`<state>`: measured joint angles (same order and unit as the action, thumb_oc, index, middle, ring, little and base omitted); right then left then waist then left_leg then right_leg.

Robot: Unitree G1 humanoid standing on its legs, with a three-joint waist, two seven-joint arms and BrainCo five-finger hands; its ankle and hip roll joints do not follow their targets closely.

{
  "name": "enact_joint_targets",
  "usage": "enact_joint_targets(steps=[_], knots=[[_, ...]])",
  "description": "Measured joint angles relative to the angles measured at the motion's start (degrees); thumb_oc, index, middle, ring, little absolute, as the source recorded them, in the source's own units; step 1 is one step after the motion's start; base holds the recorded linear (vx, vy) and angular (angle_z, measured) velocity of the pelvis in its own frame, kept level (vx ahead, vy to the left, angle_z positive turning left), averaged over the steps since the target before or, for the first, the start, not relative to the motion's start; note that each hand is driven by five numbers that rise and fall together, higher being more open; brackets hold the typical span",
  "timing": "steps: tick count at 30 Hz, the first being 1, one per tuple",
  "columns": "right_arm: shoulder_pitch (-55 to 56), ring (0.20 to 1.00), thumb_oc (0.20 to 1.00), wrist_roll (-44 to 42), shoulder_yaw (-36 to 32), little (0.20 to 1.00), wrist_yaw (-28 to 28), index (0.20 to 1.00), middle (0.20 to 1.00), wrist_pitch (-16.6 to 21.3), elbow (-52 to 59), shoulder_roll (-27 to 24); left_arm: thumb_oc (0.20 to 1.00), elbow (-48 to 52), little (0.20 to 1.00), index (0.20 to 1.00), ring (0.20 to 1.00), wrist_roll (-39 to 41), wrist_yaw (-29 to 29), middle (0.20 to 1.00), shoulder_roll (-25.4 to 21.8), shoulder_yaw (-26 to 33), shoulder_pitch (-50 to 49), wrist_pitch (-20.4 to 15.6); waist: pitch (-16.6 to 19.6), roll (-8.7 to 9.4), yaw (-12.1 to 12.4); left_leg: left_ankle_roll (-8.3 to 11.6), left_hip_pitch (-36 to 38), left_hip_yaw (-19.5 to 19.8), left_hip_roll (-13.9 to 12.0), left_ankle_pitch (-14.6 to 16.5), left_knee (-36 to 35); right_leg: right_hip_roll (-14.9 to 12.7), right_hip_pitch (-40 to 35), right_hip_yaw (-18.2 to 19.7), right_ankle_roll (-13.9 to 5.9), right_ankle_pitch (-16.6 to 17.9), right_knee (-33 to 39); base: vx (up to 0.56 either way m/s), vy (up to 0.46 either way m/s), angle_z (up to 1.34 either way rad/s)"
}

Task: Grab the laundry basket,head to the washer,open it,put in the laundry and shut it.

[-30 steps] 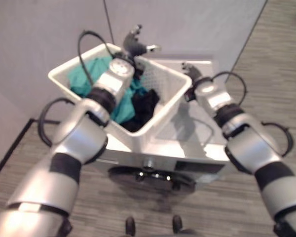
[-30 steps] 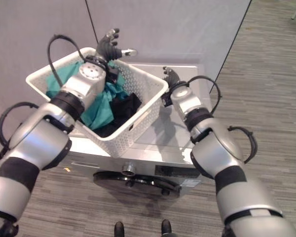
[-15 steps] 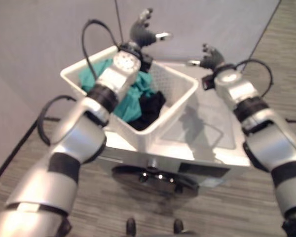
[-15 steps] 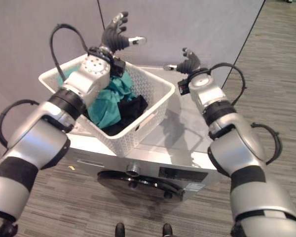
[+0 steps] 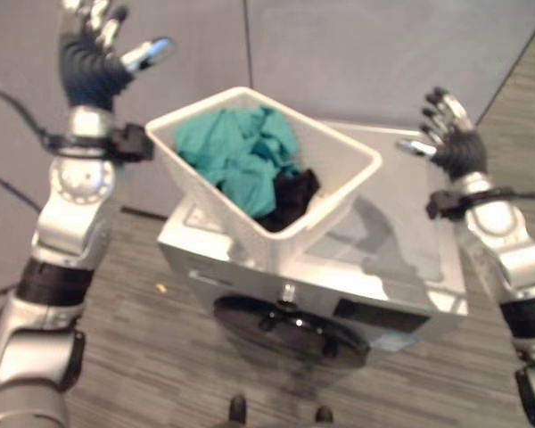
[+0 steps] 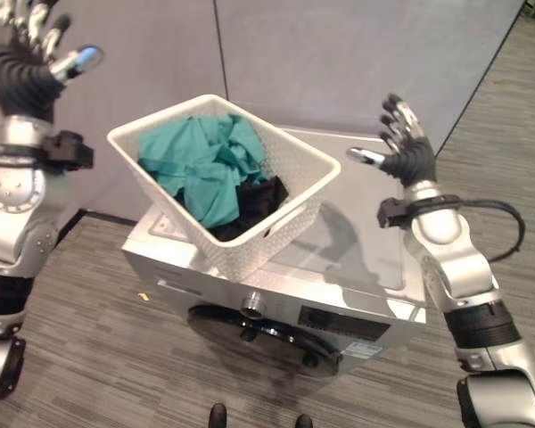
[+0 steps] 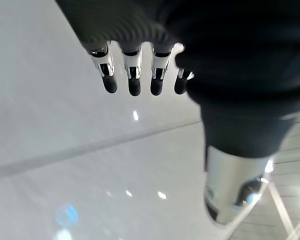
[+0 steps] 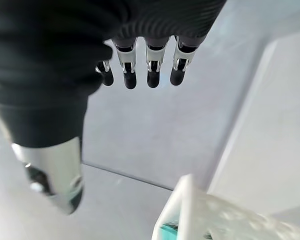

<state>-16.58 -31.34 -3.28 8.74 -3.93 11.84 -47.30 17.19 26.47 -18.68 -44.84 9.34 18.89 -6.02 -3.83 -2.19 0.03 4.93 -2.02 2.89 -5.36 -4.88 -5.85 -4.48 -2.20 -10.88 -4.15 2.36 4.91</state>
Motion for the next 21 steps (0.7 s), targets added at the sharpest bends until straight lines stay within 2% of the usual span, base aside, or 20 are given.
enact_joint_targets(steps=[1,2,3,4,5,7,11,15,18,21], knots=[[11.69,1.000,1.000,0.03,-5.57,1.000,-1.48,1.000,1.000,0.39,8.07,0.10,1.000,5.13,1.000,1.000,1.000,-3.20,-0.05,1.000,4.62,15.11,-23.56,0.41,0.20,1.10,0.07,0.05,0.33,-0.12,-0.05,0.15,0.08,-0.04,-0.20,0.14,-0.09,-0.29,0.03,0.03,-0.001,0.02],[12.21,1.000,1.000,0.02,-5.19,1.000,-1.72,1.000,1.000,0.20,6.68,0.24,1.000,2.57,1.000,1.000,1.000,-3.38,-0.17,1.000,6.02,15.75,-23.91,1.54,0.22,1.67,0.58,0.05,0.55,0.08,-0.07,0.15,0.10,-0.02,-0.76,-0.12,0.00,-0.36,0.07,0.04,-0.004,0.11],[11.72,1.000,1.000,0.11,-4.19,1.000,-2.29,1.000,1.000,-0.52,6.80,1.84,1.000,1.88,1.000,1.000,1.000,-4.11,0.71,1.000,9.80,18.83,-27.66,1.53,0.38,2.21,1.30,0.04,0.70,0.31,0.01,0.40,0.07,-0.04,-1.05,-0.78,-0.27,-0.87,-0.07,0.04,-0.005,0.06],[11.71,1.000,1.000,0.10,-3.21,1.000,-3.64,1.000,1.000,-0.22,7.79,4.09,1.000,2.27,1.000,1.000,1.000,-4.97,1.27,1.000,15.61,24.32,-32.16,1.38,0.28,2.65,1.18,0.03,1.50,0.13,0.11,0.72,0.08,-0.19,-1.60,-0.23,-0.43,-1.30,0.21,-0.02,-0.007,0.03],[12.92,1.000,1.000,0.14,-2.95,1.000,-4.19,1.000,1.000,0.07,7.73,4.70,1.000,0.90,1.000,1.000,1.000,-4.89,-0.11,1.000,18.76,24.21,-34.71,1.72,0.72,3.21,1.84,0.02,1.36,0.20,0.20,0.77,-0.04,-0.31,-1.82,-0.31,-0.70,-1.55,0.31,-0.03,-0.010,0.06],[11.89,1.000,1.000,0.33,-1.77,1.000,-4.64,1.000,1.000,-0.30,7.15,4.51,1.000,-1.39,1.000,1.000,1.000,-4.92,0.37,1.000,20.83,20.23,-39.03,1.72,1.10,4.11,4.21,0.25,0.71,0.95,0.32,0.92,0.00,-0.41,-1.64,-1.16,-0.69,-1.73,0.32,-0.03,-0.010,0.24],[0.50,1.000,1.000,2.14,2.53,1.000,-5.18,1.000,1.000,-0.07,1.68,4.21,1.000,-9.35,1.000,1.000,1.000,-4.87,2.82,1.000,24.64,9.17,-42.45,3.35,1.37,6.20,7.84,0.14,-1.15,1.14,0.21,0.36,0.10,-0.45,-1.05,-2.88,-0.66,-1.65,0.31,-0.03,-0.009,0.26],[-12.73,1.000,1.000,4.25,10.02,1.000,-3.01,1.000,1.000,0.13,-0.33,2.45,1.000,-16.75,1.000,1.000,1.000,-3.18,3.07,1.000,25.13,4.70,-41.52,3.87,1.49,6.94,9.07,-0.10,-0.97,1.91,0.55,-0.16,0.11,-0.76,-1.63,-4.18,-0.58,-1.55,0.36,-0.02,-0.003,0.16],[-22.64,1.000,1.000,4.92,12.51,1.000,-1.00,1.000,1.000,1.47,-4.08,2.15,1.000,-19.34,1.000,1.000,1.000,-1.36,3.45,1.000,25.24,1.66,-39.79,3.92,1.34,7.25,9.46,0.39,-1.00,2.41,0.68,-0.49,0.12,-0.76,-1.79,-4.40,-0.58,-1.55,0.16,-0.02,0.002,0.09],[-25.99,1.000,1.000,6.65,13.09,1.000,0.78,1.000,1.000,1.94,-6.31,2.18,1.000,-21.78,1.000,1.000,1.000,0.43,4.14,1.000,25.22,-0.23,-38.05,3.97,1.17,8.58,9.60,0.48,-0.94,2.40,0.66,-0.55,0.13,-0.72,-1.80,-4.40,-0.58,-1.55,-0.01,0.00,0.000,0.00]])
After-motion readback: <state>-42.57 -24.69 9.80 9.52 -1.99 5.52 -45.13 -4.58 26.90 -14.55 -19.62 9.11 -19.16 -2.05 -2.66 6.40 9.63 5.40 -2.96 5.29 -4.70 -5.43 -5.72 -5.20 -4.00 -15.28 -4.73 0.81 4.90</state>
